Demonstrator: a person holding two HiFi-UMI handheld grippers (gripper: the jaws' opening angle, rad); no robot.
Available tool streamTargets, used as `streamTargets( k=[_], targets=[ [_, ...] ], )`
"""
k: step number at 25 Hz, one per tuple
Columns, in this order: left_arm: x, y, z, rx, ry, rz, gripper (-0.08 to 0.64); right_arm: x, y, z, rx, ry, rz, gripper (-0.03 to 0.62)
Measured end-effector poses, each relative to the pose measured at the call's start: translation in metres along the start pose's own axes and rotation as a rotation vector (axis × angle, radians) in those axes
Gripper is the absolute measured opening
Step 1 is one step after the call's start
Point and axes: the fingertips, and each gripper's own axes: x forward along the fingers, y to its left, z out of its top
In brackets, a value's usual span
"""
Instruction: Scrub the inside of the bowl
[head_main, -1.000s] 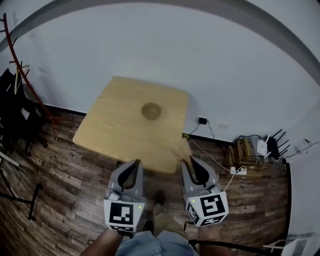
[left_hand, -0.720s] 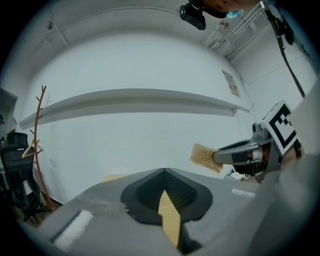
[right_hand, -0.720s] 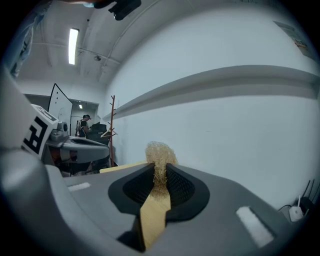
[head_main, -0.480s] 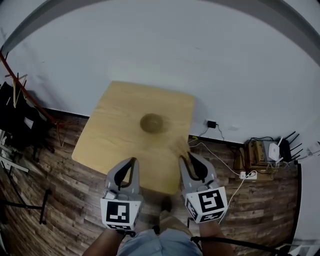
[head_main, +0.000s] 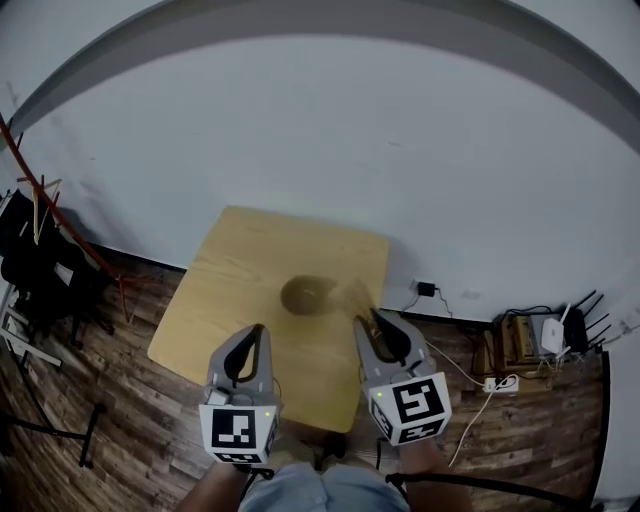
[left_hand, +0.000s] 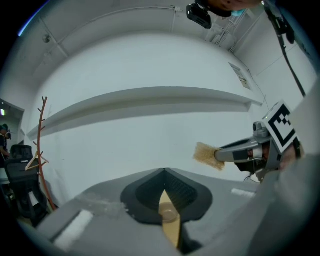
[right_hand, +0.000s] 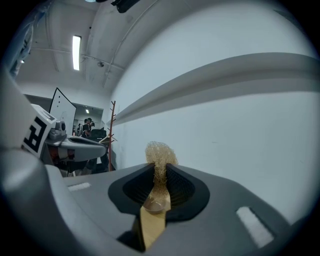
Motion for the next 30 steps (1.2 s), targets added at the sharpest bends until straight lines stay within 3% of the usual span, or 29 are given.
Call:
streamTargets(
  k=[11,14,18,30],
  targets=[
    [0.054,0.032,-0.031,-0.042,0.068,-0.038,0.02,0.054,-0.004,-0.03,0.035,0.086,-0.017,0.074],
    [0.075,0.042,-0.051,-0.09,0.116,-0.056,0.02,0.073,-0.003,-0.048,0.044,0.128,-0.029,0.074],
    [0.105,0.05,-0.08,-0.088,0.158,-0.1,0.02,0.094,-0.006,-0.072,0.062,0.191,-0.048,0.074],
    [0.167,0.046,-0.172,-0.179,0.311,-0.196,0.02,0.137,-0.003,-0.127,0.091,0.32,-0.074,0.074]
  ],
)
